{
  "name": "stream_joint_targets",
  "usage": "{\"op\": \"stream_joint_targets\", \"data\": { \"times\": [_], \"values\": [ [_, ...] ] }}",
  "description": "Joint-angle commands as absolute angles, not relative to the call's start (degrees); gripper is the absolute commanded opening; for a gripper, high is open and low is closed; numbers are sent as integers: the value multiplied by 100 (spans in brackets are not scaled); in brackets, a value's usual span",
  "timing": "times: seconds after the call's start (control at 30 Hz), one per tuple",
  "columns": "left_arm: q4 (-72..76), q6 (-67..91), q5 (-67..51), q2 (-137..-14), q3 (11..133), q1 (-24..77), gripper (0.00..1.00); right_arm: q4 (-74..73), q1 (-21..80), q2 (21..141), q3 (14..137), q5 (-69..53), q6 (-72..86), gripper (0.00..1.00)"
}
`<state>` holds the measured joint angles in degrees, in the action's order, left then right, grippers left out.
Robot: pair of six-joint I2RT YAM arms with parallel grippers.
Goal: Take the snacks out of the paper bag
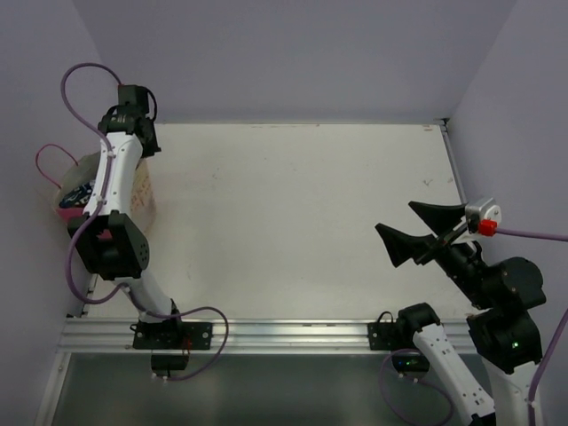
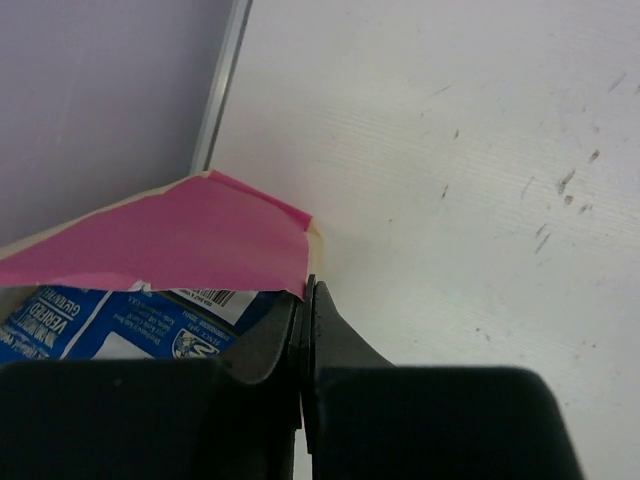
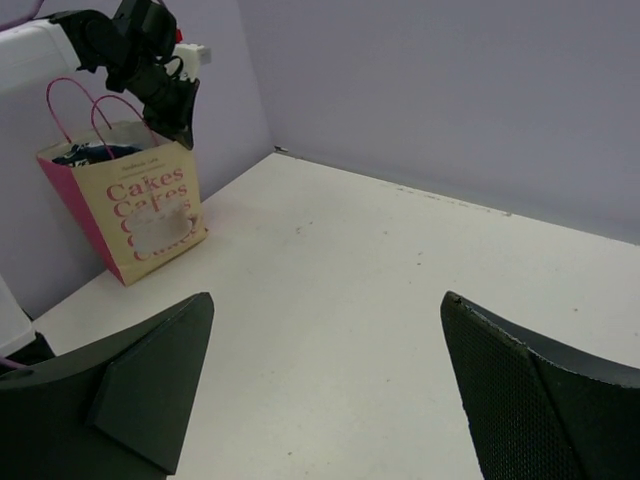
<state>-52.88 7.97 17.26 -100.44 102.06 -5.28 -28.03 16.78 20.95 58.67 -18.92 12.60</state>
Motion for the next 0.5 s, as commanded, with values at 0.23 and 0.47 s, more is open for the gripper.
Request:
{"op": "stream_joint_targets", "data": {
  "times": [0.23, 0.47],
  "values": [
    [-5502, 1018, 827, -9906, 10511, 807, 0, -2540, 1740, 1916, 5801, -1512, 1099, 99],
    [-5397, 1766, 537, -9887, 10582, 2143, 0, -2601, 1749, 1881, 5845, -1397, 1037, 99]
  ]
}}
